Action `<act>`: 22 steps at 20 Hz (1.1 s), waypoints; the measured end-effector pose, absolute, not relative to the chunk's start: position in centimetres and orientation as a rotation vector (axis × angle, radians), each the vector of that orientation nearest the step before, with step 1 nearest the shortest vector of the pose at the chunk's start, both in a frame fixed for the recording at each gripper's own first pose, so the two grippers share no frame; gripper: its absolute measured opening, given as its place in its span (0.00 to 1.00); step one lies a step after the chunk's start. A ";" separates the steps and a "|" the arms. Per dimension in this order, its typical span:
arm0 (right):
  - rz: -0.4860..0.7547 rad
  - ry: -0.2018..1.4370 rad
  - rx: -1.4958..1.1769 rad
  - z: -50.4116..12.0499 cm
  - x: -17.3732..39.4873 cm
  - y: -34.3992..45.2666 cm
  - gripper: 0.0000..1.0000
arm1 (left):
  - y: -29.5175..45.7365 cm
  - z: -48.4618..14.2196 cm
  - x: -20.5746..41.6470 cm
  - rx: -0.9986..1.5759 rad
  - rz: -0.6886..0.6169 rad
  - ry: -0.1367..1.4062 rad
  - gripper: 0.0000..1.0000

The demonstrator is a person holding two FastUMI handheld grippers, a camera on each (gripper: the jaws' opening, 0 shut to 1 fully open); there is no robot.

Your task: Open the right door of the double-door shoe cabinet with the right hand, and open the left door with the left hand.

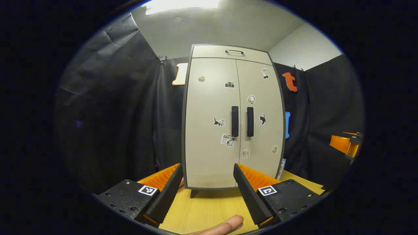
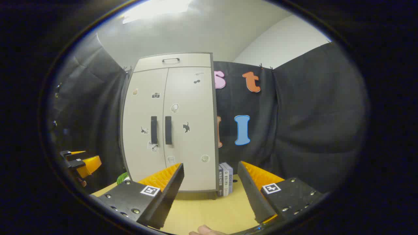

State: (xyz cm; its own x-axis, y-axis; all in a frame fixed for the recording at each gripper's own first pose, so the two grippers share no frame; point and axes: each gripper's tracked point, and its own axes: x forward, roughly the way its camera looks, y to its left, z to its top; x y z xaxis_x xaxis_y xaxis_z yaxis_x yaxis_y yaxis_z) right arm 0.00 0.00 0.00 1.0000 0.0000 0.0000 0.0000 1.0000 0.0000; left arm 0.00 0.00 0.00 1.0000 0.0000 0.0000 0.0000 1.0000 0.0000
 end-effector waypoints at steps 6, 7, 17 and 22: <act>0.003 -0.017 -0.004 -0.3 -0.4 0.3 0.98 | 0.3 0.3 -0.4 0.007 0.008 -0.020 0.96; 0.008 -0.030 0.014 0.0 -0.4 0.4 0.98 | 0.1 0.3 -0.5 0.009 0.004 -0.031 0.96; -0.098 -0.065 -0.031 0.8 -0.9 -2.7 0.98 | -0.1 -0.4 -0.3 0.019 0.000 -0.014 0.96; -0.128 -0.093 -0.078 1.5 -1.2 -2.7 0.98 | 0.0 0.0 -0.3 0.015 -0.010 -0.029 0.96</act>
